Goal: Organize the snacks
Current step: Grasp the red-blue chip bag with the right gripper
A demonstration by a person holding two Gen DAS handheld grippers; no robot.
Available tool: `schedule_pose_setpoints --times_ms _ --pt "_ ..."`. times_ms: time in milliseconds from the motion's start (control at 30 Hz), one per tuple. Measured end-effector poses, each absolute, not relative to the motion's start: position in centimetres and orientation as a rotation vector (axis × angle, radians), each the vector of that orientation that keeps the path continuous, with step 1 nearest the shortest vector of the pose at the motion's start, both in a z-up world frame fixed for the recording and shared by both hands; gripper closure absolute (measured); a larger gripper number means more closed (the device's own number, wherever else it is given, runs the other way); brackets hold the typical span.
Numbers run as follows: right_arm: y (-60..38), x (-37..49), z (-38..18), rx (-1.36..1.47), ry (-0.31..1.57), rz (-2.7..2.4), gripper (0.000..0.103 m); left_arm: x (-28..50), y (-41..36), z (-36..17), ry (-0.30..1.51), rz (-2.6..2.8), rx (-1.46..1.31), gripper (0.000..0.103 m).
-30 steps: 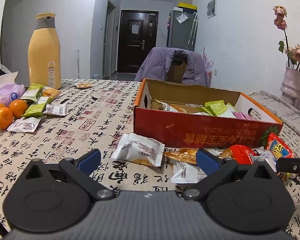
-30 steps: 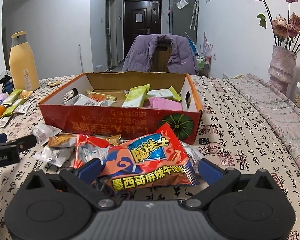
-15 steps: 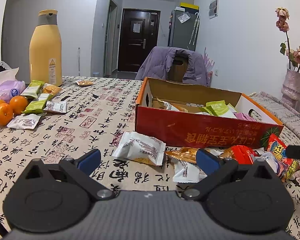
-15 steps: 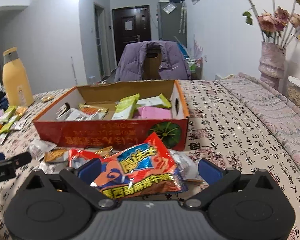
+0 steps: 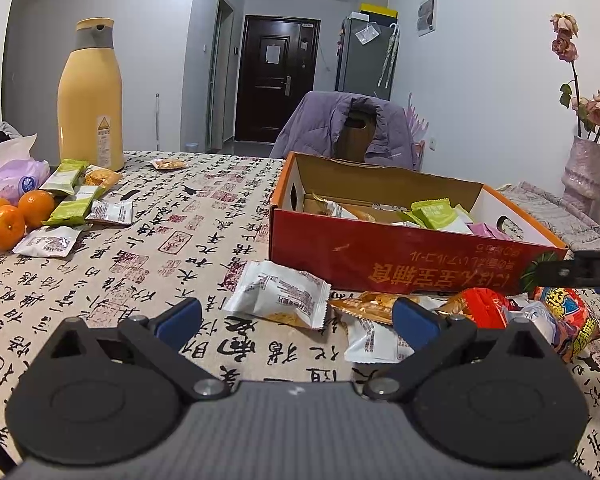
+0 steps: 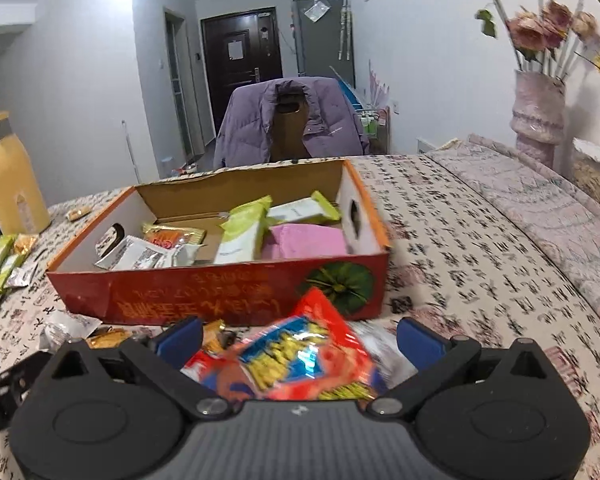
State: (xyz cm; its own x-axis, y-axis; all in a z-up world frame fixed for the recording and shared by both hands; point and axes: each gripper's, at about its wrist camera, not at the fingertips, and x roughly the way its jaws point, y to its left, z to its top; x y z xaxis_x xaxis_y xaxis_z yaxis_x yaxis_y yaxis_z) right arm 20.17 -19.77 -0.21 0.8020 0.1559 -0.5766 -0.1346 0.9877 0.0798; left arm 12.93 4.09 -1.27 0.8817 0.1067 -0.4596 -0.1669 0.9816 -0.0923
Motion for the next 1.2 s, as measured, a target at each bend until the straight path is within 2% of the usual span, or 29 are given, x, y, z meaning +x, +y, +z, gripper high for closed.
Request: schedule_pose_setpoints --times_ms 133,467,1200 --pt "-17.1 19.8 -1.0 -0.103 0.631 0.181 0.000 12.9 4.1 -1.3 0.470 0.138 -0.134 0.000" --pt "-18.3 16.4 -1.9 -0.204 0.599 0.193 0.000 12.7 4.3 -1.3 0.467 0.132 -0.149 0.000" --pt "-22.7 13.8 -4.2 -0.071 0.653 0.149 0.000 12.6 4.5 -1.3 0.468 0.141 -0.157 0.000"
